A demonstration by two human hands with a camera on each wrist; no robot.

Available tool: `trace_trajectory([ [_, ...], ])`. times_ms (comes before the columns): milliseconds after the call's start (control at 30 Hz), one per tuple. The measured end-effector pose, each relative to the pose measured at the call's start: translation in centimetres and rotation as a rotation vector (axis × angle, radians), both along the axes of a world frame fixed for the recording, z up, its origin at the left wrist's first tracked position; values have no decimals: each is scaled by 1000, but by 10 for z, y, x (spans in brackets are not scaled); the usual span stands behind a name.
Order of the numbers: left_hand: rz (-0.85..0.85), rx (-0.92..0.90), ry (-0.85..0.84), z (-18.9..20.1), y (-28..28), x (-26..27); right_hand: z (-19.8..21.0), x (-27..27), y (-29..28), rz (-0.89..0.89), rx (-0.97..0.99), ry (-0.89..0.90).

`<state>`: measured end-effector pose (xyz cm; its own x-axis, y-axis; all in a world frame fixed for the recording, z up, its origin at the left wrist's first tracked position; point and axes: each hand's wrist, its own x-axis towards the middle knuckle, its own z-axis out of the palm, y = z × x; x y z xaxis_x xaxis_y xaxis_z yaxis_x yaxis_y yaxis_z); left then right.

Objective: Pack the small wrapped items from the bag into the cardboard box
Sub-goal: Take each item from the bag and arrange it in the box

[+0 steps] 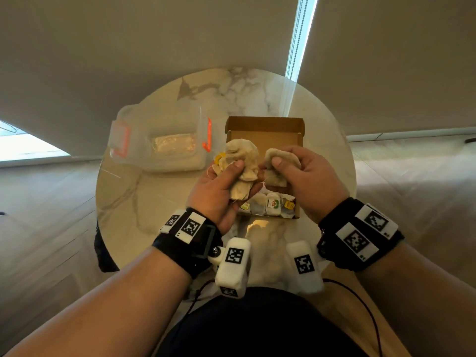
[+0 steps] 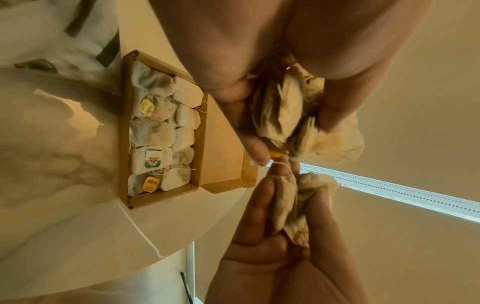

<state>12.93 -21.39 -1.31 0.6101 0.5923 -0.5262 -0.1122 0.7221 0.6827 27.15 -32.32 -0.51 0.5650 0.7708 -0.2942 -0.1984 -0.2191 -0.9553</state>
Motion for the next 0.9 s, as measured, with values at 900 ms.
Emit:
trace_trajectory([
  [900, -59, -80, 23, -5, 5, -3, 21, -18, 3, 122, 38, 384],
])
